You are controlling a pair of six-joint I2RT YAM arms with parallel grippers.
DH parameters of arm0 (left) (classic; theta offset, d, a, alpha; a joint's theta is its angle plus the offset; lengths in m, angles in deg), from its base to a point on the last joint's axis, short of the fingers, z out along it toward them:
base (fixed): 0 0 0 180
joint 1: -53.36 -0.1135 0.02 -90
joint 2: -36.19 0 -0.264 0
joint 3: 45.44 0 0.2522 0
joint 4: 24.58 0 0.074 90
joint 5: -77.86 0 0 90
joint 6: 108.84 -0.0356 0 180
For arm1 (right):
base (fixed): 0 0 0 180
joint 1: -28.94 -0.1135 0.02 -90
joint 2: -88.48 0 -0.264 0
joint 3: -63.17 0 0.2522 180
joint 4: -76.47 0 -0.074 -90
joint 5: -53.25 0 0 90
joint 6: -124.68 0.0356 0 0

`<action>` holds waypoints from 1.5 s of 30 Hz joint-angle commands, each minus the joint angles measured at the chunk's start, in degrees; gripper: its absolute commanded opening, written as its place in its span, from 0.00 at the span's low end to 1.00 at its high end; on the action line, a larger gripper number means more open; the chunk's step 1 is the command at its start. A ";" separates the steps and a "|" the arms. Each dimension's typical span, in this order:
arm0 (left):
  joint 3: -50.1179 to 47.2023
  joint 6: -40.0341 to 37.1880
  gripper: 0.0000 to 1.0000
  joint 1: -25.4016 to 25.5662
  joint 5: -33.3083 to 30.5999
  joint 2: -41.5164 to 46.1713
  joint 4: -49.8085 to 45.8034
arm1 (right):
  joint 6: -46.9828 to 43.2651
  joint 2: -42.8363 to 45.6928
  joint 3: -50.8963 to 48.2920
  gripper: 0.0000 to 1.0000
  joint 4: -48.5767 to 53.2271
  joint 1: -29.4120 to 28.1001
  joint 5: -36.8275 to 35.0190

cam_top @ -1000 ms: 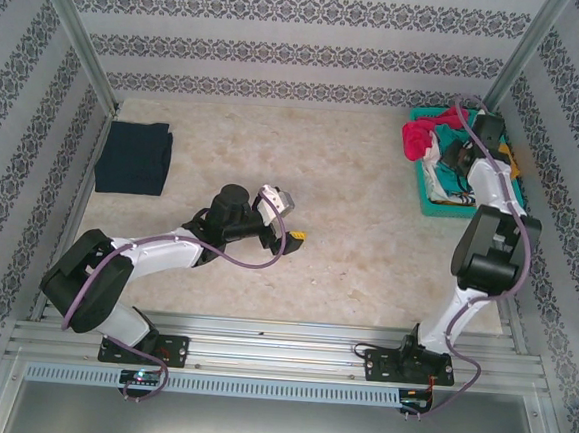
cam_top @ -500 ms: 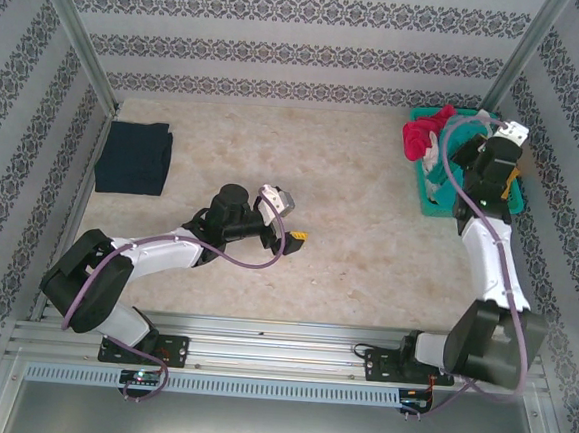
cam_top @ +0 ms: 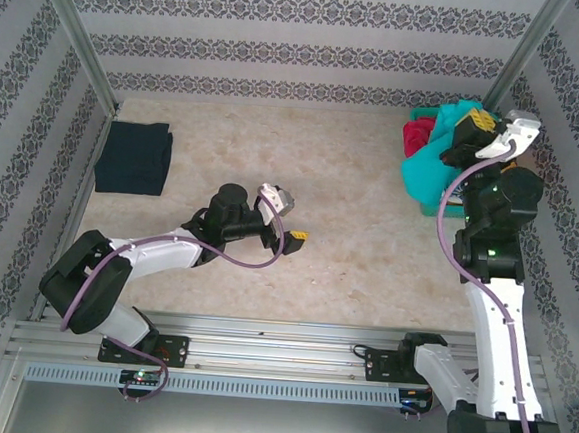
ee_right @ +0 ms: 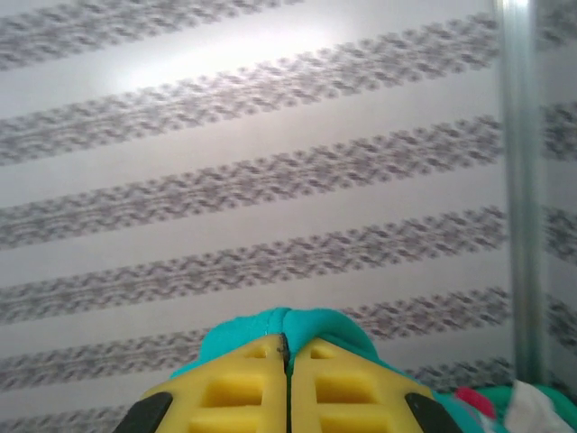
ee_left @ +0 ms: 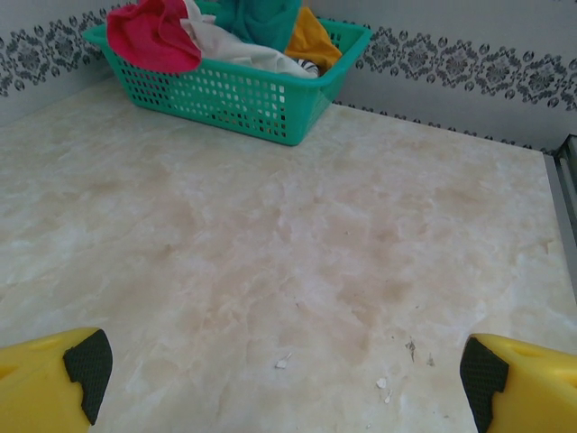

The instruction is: Fold and stack the t-shirts

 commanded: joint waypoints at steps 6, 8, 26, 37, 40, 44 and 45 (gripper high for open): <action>-3.05 1.28 1.00 -1.75 -0.42 4.75 4.10 | 0.62 -3.01 9.59 0.00 1.37 -8.34 15.30; -3.94 1.28 1.00 -2.13 -0.95 5.39 4.41 | 0.62 -4.83 12.25 0.00 1.19 -11.24 16.60; -9.43 6.28 1.00 -7.11 -4.25 5.88 9.47 | 8.65 -18.79 19.10 0.00 -1.41 -15.08 17.77; -4.32 9.82 1.00 -9.42 0.90 -5.71 13.68 | 9.25 -19.27 12.93 0.00 10.74 -12.01 9.57; -6.57 12.82 1.00 -11.27 1.16 -4.15 17.49 | 9.71 -20.67 11.12 0.00 10.49 -13.31 8.82; -11.32 18.94 1.00 -17.57 0.15 3.83 18.10 | 10.02 -24.25 9.18 0.00 7.70 -19.16 4.51; -12.05 20.41 1.00 -19.28 -0.10 6.23 17.01 | 10.31 -25.58 9.23 0.00 6.78 -20.56 3.91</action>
